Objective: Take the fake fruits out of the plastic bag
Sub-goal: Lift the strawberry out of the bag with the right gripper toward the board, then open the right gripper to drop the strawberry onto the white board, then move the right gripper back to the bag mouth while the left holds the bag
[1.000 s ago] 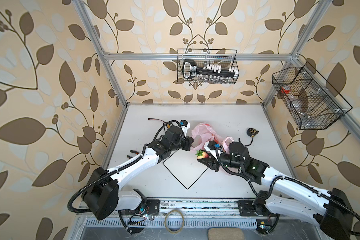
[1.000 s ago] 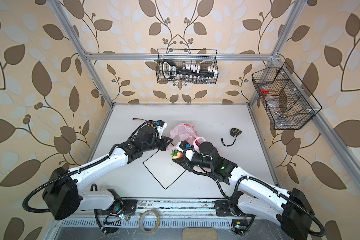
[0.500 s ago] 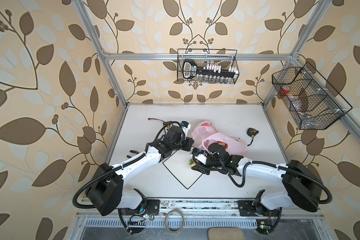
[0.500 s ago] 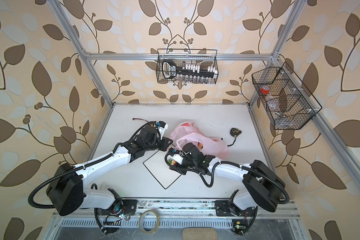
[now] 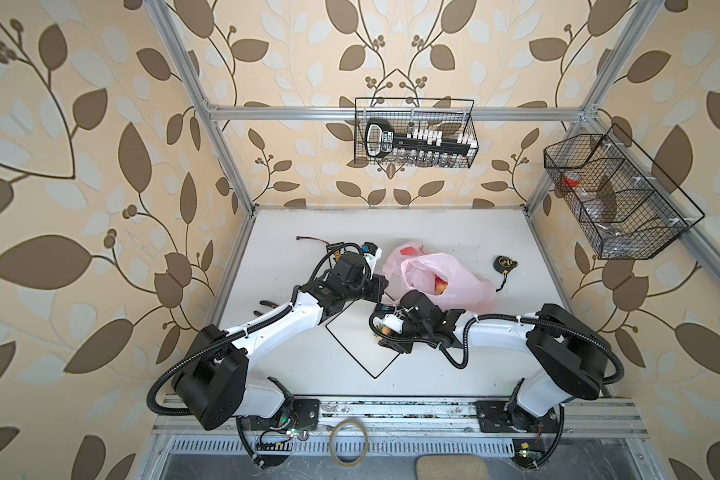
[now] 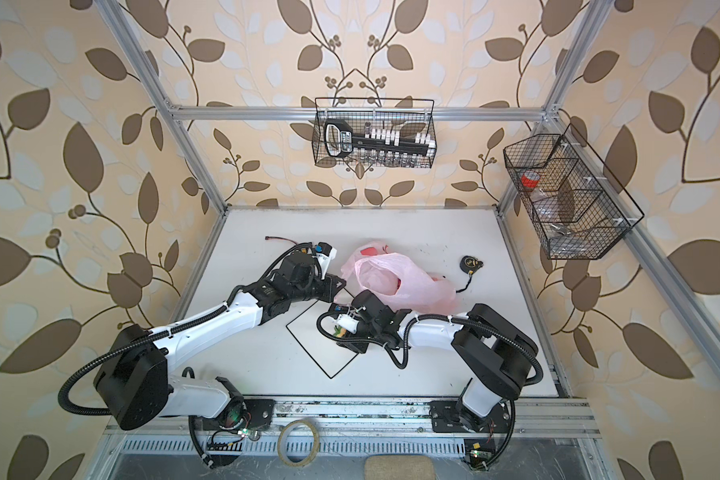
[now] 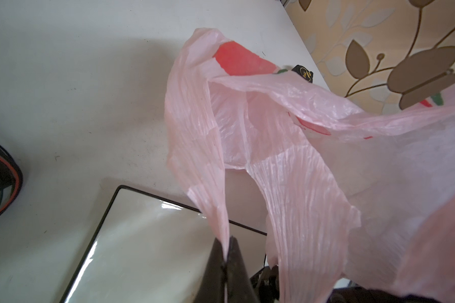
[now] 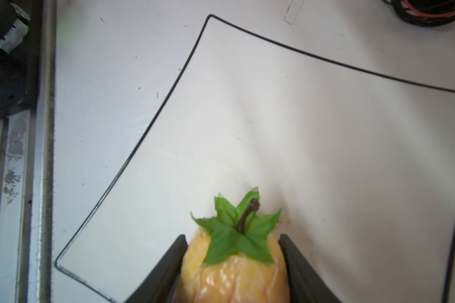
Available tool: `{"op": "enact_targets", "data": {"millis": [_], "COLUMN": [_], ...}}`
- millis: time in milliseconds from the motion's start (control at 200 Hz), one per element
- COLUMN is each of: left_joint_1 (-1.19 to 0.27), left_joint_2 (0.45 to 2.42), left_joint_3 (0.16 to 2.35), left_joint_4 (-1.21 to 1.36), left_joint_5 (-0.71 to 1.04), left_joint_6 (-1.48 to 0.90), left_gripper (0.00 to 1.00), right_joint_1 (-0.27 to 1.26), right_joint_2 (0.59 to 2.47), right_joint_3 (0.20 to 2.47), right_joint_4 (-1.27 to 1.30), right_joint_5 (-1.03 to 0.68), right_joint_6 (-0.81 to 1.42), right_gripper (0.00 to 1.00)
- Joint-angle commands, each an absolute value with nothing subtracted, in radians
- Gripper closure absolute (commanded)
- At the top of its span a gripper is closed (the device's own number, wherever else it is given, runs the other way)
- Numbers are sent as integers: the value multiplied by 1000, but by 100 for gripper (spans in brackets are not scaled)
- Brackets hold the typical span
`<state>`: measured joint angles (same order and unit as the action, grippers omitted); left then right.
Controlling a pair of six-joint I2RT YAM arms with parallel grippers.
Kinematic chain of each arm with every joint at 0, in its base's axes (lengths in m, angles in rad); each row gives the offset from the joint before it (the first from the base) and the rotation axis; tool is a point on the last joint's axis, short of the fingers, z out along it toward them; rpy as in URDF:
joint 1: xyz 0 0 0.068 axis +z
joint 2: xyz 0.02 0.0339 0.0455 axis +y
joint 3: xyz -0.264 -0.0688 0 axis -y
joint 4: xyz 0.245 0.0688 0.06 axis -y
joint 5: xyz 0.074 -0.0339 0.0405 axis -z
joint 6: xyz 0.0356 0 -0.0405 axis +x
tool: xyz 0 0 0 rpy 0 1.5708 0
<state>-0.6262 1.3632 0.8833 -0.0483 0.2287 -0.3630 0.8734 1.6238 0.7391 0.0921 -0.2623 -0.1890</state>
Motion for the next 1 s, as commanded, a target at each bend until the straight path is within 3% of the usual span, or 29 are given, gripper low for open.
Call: {"op": "enact_targets", "data": {"millis": [0,200,760,925,995], "left_joint_1": [-613,-613,-613,-613,-613], "left_joint_2": [1356,1353,1334,1326,1321], "left_joint_3": [892,894,886,881,875], "left_joint_4": [-12,-14,-15,-10,-9], "left_joint_5": [237,235,225,224,222], "left_joint_6": [-352,-349,-333,-335,-335], "left_gripper": [100,100,100,100,100], "right_joint_1": [880,880,792,718,683], "right_joint_2": [1621,1524,1044,972,969], "right_joint_3": [760,734,596,583,595], "right_joint_4": [80,93,154,170,124], "right_joint_5": [-252,-265,-396,-188,-83], "right_joint_6": [-204,-214,-132,40,145], "right_gripper": [37,28,32,33,39]}}
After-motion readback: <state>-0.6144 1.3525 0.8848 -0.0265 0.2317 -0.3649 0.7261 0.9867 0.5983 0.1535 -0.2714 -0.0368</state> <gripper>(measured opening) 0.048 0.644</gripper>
